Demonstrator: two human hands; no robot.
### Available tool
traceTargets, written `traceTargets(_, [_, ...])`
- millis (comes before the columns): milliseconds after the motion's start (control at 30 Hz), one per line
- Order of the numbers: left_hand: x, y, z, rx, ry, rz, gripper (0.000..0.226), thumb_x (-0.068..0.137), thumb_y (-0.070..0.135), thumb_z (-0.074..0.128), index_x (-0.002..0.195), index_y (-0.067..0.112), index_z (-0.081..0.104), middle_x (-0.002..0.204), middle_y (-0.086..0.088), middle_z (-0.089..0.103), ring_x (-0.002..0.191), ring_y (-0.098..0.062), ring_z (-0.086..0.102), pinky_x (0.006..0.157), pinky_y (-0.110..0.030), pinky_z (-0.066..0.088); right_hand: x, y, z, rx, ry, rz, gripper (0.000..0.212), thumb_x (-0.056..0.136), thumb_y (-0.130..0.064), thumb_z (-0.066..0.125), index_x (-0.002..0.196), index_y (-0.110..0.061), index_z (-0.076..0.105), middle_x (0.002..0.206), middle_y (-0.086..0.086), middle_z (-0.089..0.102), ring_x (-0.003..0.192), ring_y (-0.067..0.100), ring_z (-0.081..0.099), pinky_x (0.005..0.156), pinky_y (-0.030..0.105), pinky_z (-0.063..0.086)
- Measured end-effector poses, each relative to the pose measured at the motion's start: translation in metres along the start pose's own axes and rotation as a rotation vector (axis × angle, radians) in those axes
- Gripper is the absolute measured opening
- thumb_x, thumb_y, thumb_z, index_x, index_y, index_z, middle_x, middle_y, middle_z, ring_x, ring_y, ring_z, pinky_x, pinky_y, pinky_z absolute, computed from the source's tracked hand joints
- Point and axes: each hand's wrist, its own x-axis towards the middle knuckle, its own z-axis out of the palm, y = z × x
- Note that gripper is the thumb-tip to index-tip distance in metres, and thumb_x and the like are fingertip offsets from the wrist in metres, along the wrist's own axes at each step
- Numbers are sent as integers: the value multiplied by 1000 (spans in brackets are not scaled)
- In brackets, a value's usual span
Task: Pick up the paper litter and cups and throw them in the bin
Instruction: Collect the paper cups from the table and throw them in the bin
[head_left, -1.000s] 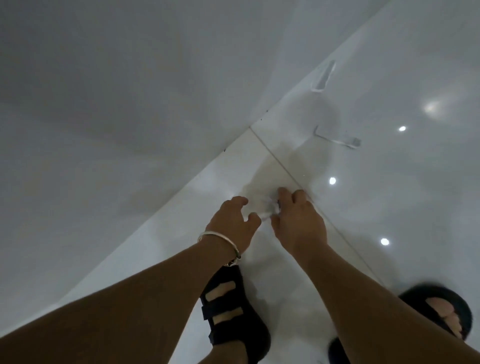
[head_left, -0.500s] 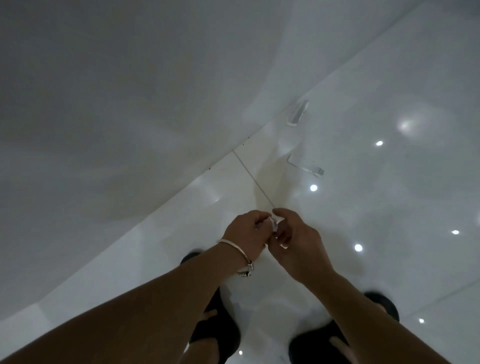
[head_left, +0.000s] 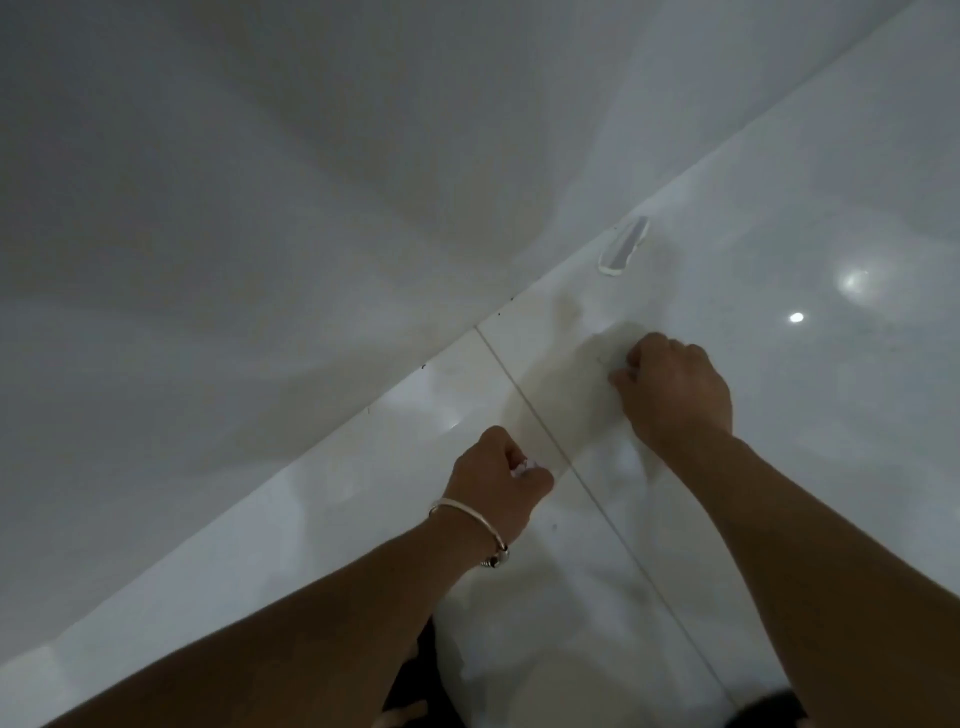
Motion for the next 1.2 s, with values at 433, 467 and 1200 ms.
traceTargets(433, [23,24,-18,119,3,125,21,86,12,47,96,31,43,66,7,49,59,-7,48,60,-22,41,89,-20,-38,32,68,-132,56,89,-34,51,139,-23,30,107,13,65,93,37,64,72,38,41])
traceTargets(467, [25,24,-21,127,2,124,21,85,13,47,96,31,44,66,8,49,59,-6,48,59,-21,40,96,-19,-38,-43,37,-153,57,87,-37,52,139,-25,30,105,12,65,93,36,64,70,36,38])
traceTargets(1200, [-5,45,-28,71,-11,50,10,89,18,50,94,15,57,88,-6,60,84,-25,60,78,-34,51,-5,-17,-22,645,-77,129,15,88,-29,64,85,-15,57,83,3,67,67,5,66,58,15,41])
